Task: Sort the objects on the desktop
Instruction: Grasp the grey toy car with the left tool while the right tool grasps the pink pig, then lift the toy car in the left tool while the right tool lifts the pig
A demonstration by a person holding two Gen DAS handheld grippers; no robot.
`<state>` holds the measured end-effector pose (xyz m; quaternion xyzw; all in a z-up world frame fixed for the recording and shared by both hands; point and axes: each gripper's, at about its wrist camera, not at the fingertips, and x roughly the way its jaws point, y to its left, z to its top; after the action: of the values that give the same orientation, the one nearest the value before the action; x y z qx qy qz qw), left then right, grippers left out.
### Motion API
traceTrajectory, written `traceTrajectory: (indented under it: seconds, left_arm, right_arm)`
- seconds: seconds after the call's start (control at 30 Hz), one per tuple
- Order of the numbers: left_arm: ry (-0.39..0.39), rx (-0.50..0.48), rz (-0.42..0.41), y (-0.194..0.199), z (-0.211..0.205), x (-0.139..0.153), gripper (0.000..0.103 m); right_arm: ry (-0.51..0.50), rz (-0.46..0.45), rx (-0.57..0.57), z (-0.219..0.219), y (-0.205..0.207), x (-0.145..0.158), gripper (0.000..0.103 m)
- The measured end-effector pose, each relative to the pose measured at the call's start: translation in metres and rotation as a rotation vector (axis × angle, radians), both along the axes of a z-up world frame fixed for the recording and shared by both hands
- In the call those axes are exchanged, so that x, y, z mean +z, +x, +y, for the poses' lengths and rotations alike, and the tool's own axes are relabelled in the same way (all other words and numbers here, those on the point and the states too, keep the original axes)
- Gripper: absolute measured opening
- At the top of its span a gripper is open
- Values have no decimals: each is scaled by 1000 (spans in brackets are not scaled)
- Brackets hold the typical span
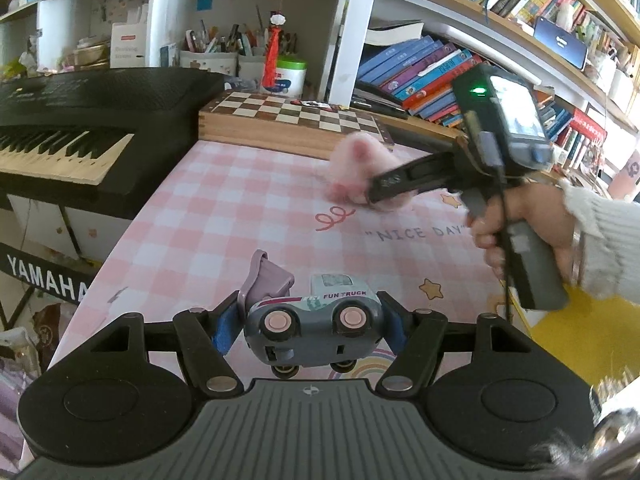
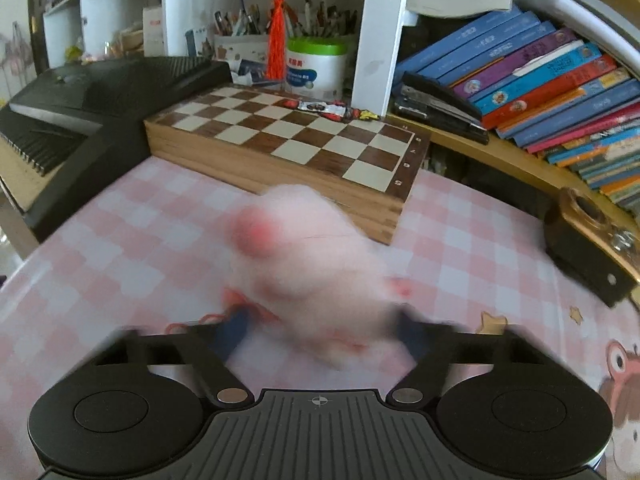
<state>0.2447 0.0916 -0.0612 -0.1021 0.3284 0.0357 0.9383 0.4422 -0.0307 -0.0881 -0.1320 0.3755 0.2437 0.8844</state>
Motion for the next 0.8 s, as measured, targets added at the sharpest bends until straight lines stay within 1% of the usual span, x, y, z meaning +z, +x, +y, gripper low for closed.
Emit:
traceTrajectory:
  seconds: [0.1, 0.23, 0.3, 0.33, 0.4, 0.43, 0.47, 0.53, 0.57, 0.6, 0.67, 0.73, 0.8]
  left_arm:
    - [0, 2, -5, -4, 1, 1, 66]
    - [-4, 8, -11, -9, 4, 2, 66]
    - [-8, 13, -13, -13, 5, 2, 66]
    - [-10, 16, -14, -15, 6, 2, 66]
    - [-15, 20, -14, -20, 8, 2, 66]
    - [-18, 22, -13, -22, 9, 2, 66]
    - [-21, 24, -13, -24, 10, 2, 66]
    - [-27, 30, -11, -28, 12, 1, 66]
    - [-30, 35, -12, -31, 13, 2, 66]
    - [-34, 39, -12, -32, 14, 2, 66]
    - [-39, 46, -13, -35, 16, 3, 66]
    - [-37, 51, -19, -38, 17, 4, 66]
    - [-37, 57, -27, -41, 17, 7, 66]
  right_arm:
    - [53, 37, 6, -8, -19, 4, 43]
    - [86, 96, 6, -19, -53, 10, 43]
    - [98, 128, 20, -26, -70, 13, 45]
    - [103, 136, 38, -28, -79, 14, 48]
    - [83, 120, 89, -28, -93, 17, 59]
    - [62, 94, 119, -27, -98, 19, 75]
    - [34, 49, 151, -24, -104, 21, 88]
    - [-10, -48, 218, -19, -112, 26, 95]
    - [-34, -83, 270, -14, -113, 27, 98]
    - [-50, -96, 309, -9, -113, 27, 99]
    - [-77, -99, 379, 3, -105, 24, 99]
    - [-96, -58, 411, 14, -91, 18, 99]
    - [-112, -15, 410, 23, -77, 11, 99]
